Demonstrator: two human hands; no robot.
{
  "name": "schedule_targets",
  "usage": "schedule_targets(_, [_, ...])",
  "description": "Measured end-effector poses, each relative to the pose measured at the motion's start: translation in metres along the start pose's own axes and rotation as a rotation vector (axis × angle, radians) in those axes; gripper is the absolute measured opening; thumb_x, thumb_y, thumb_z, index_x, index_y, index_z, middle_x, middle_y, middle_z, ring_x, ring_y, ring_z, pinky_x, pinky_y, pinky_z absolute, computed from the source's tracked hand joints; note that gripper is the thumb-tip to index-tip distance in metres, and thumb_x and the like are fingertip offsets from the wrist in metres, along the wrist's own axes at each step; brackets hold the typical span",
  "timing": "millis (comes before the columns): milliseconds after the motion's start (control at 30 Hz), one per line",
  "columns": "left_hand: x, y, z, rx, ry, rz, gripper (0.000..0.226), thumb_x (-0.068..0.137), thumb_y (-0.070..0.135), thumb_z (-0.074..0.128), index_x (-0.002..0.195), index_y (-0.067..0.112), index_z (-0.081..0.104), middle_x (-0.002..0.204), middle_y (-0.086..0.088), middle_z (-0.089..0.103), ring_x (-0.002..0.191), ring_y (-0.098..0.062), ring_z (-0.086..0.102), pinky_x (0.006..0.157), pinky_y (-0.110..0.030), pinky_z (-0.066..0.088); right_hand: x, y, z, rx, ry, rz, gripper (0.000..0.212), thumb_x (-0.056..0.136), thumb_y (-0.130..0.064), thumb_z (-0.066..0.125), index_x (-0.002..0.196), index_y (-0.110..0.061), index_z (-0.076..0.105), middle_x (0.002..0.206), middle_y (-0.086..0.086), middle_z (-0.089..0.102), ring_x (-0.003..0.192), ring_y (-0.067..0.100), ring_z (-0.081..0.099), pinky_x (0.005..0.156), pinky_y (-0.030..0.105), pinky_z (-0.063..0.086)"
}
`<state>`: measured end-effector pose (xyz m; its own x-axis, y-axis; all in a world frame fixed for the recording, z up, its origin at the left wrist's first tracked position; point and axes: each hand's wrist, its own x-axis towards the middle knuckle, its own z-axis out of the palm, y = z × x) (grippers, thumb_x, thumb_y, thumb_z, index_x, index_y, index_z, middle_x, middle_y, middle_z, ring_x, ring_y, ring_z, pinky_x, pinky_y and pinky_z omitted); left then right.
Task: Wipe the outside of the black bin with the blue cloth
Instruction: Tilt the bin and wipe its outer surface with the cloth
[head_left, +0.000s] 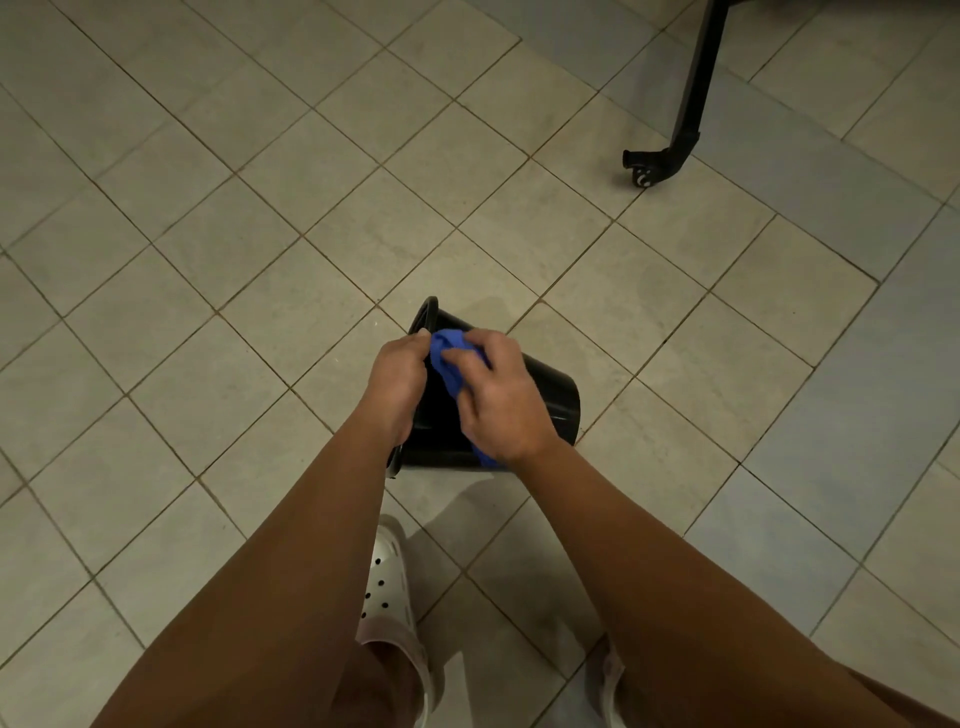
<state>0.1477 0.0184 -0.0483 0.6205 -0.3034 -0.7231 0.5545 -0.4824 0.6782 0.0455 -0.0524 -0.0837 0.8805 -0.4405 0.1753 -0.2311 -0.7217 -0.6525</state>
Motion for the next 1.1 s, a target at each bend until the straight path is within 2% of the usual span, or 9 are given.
schedule_targets(133, [0.002,-0.002,-0.004,-0.033,0.016,-0.047,0.033,0.101,0.028,0.045,0.093,0.008,0.069,0.085,-0.012,0.069,0.081,-0.028,0.065,0.084,-0.043,0.052,-0.021,0.008,0.008,-0.083,-0.078,-0.154,0.034,0.08,-0.013,0.05,0.111,-0.008,0.062,0.122,0.015,0.053,0.098,0.03,0.048,0.079,0.042,0.047])
schedule_targets(267, [0.004,-0.004,-0.008,-0.016,0.003,-0.017,0.033,0.102,0.028,0.042,0.097,0.009,0.068,0.086,-0.01,0.071,0.077,-0.023,0.067,0.076,-0.037,0.054,-0.036,0.011,0.018,-0.124,-0.111,-0.211,0.037,0.084,-0.014,0.048,0.119,-0.014,0.06,0.131,0.01,0.051,0.115,0.031,0.045,0.086,0.045,0.044])
schedule_targets(400, [0.003,-0.007,-0.01,0.008,-0.053,0.037,0.035,0.106,0.025,0.034,0.116,0.016,0.066,0.101,-0.011,0.073,0.09,-0.022,0.069,0.079,-0.036,0.056,-0.037,0.012,0.026,-0.185,-0.175,-0.139,0.059,0.079,-0.011,0.067,0.134,-0.016,0.046,0.146,0.01,0.032,0.13,0.033,0.031,0.102,0.051,0.035])
schedule_targets(467, [0.003,-0.007,-0.01,-0.032,-0.063,0.026,0.035,0.106,0.024,0.034,0.114,0.018,0.068,0.103,-0.013,0.072,0.094,-0.026,0.068,0.084,-0.042,0.054,-0.034,0.009,0.026,-0.187,-0.187,-0.082,0.066,0.078,-0.011,0.068,0.138,-0.014,0.041,0.148,0.013,0.024,0.132,0.033,0.025,0.105,0.052,0.032])
schedule_targets(600, [0.002,-0.005,-0.007,-0.015,-0.048,0.058,0.033,0.104,0.023,0.037,0.11,0.016,0.068,0.095,-0.01,0.072,0.087,-0.024,0.068,0.077,-0.036,0.054,-0.038,0.001,0.032,-0.16,-0.158,0.046,0.07,0.081,-0.013,0.067,0.142,-0.014,0.033,0.151,0.015,0.017,0.137,0.035,0.021,0.109,0.054,0.027])
schedule_targets(800, [0.003,-0.011,-0.005,0.097,-0.016,0.14,0.035,0.107,0.029,0.034,0.094,0.018,0.064,0.089,-0.007,0.069,0.085,-0.019,0.065,0.073,-0.03,0.048,-0.045,-0.004,0.036,-0.167,-0.127,-0.058,0.065,0.078,-0.007,0.069,0.138,-0.01,0.041,0.148,0.015,0.027,0.139,0.036,0.02,0.112,0.051,0.02])
schedule_targets(933, [0.002,-0.016,-0.001,0.113,-0.003,0.198,0.036,0.108,0.033,0.035,0.091,0.016,0.061,0.09,-0.007,0.066,0.083,-0.017,0.062,0.073,-0.027,0.048,-0.035,0.0,0.03,-0.132,-0.14,0.065,0.072,0.082,-0.012,0.066,0.145,-0.015,0.03,0.153,0.014,0.015,0.14,0.031,0.009,0.114,0.05,0.017])
schedule_targets(1033, [0.002,-0.016,-0.001,0.103,-0.003,0.222,0.036,0.107,0.032,0.037,0.09,0.013,0.062,0.09,-0.01,0.064,0.083,-0.019,0.06,0.076,-0.029,0.05,-0.032,-0.006,0.032,-0.067,-0.097,0.181,0.072,0.072,-0.004,0.07,0.138,-0.012,0.042,0.147,0.017,0.028,0.136,0.032,0.019,0.108,0.053,0.029])
schedule_targets(1100, [0.002,-0.015,-0.001,0.118,-0.019,0.232,0.036,0.107,0.033,0.037,0.091,0.013,0.064,0.091,-0.009,0.065,0.084,-0.018,0.06,0.078,-0.03,0.049,-0.035,-0.007,0.035,-0.074,-0.074,0.205,0.071,0.071,-0.003,0.071,0.136,-0.009,0.045,0.146,0.018,0.027,0.135,0.033,0.02,0.106,0.054,0.032])
